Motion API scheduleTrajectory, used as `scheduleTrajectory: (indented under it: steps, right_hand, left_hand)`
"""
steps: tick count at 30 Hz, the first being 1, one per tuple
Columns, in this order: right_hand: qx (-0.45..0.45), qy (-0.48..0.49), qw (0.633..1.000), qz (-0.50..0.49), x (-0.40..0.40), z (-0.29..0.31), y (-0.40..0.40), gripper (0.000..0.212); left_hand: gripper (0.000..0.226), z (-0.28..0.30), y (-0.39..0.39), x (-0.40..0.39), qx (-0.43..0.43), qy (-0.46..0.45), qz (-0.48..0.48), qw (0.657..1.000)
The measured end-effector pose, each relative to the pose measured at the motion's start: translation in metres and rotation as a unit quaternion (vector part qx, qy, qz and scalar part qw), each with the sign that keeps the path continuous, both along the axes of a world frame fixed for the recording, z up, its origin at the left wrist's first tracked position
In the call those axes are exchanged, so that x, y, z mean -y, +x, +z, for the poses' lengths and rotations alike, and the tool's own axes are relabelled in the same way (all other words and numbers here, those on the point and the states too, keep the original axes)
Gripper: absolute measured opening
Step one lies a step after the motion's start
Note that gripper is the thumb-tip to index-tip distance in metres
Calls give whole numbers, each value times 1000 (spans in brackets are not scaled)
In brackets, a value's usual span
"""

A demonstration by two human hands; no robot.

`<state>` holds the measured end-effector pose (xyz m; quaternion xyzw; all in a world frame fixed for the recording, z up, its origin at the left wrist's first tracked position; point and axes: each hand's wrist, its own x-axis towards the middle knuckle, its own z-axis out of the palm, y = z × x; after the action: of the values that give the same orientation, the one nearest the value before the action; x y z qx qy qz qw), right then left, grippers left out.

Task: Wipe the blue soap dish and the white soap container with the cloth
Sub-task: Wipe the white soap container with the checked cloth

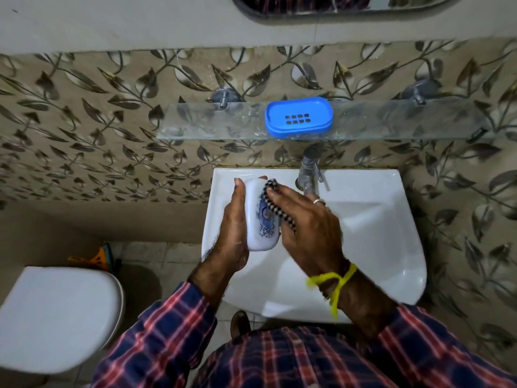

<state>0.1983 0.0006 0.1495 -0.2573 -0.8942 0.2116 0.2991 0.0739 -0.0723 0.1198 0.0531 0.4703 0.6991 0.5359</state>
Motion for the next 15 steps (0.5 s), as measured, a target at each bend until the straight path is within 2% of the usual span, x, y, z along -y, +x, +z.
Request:
scheduleTrajectory:
  steps: [2,6,10,13,15]
  right_hand:
    - [-19,-37,999,-31,-5,7,-10,57]
    - [22,38,998,40,-4,14,-14,65]
    - [6,-7,1000,19,-15,14,-13,63]
    - [16,48,996,72,2,11,-12,60]
    - [12,88,990,108,17,-1,0,54]
  left_hand:
    - [76,-1,7,-2,-19,-13,-15,1000]
    - [72,0,8,-3,-16,-2,-19,1000]
    - [77,3,9,-5,-31,-22,-9,999]
    - [84,6,2,-6,27,46,-30,998]
    - [86,9,-4,-6,45,36,-14,998]
